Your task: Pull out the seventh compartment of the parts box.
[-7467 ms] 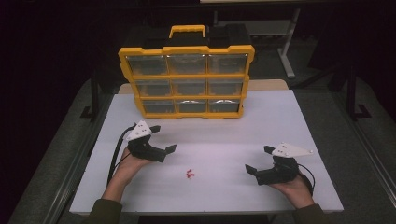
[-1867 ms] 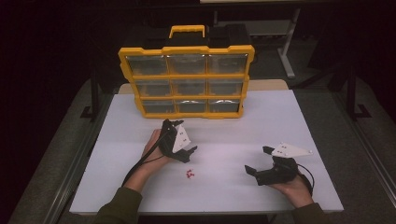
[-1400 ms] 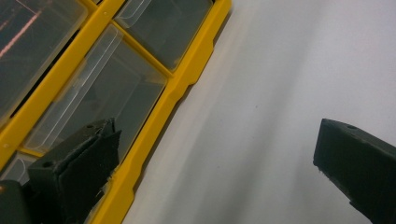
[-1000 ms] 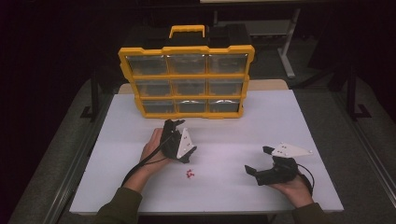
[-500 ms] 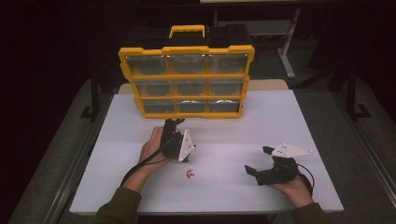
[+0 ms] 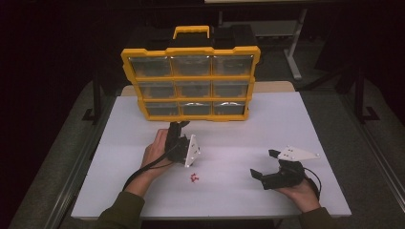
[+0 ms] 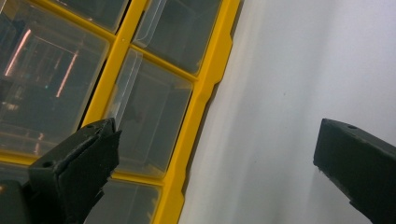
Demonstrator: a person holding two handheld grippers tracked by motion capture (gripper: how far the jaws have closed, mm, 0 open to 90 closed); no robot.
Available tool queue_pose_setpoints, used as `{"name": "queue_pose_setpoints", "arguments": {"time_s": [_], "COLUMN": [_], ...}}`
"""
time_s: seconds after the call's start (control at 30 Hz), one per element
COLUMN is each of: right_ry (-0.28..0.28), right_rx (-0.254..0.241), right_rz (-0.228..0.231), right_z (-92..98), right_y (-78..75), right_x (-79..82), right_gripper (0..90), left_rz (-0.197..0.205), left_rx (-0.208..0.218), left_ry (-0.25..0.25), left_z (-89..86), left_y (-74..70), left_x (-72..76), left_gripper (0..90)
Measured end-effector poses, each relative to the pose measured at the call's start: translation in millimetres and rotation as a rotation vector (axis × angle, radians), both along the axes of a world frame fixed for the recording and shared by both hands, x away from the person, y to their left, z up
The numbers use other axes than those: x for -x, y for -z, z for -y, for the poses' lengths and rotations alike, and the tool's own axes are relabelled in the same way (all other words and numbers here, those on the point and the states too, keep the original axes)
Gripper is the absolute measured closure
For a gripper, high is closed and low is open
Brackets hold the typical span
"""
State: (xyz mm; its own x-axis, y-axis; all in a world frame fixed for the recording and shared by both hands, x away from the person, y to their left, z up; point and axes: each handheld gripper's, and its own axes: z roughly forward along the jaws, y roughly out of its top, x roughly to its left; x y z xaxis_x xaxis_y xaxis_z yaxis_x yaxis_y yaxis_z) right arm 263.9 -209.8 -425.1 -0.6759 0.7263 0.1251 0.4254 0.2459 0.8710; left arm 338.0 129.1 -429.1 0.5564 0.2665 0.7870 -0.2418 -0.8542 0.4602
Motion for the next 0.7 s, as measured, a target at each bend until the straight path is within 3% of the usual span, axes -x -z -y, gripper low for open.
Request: {"name": "queue_pose_setpoints", "arguments": {"time_s": [0.7], "right_ry": [0.0], "right_rx": [0.0], "right_rz": [-0.004], "right_z": [-0.3], "right_y": [0.4], "right_x": [-0.3], "right_gripper": [0.0], "left_rz": [0.086], "left_rx": [-0.082], "left_ry": [0.004], "left_z": [3.6], "left_y": [4.0], "left_x": [1.8], "left_gripper": [0.0]}}
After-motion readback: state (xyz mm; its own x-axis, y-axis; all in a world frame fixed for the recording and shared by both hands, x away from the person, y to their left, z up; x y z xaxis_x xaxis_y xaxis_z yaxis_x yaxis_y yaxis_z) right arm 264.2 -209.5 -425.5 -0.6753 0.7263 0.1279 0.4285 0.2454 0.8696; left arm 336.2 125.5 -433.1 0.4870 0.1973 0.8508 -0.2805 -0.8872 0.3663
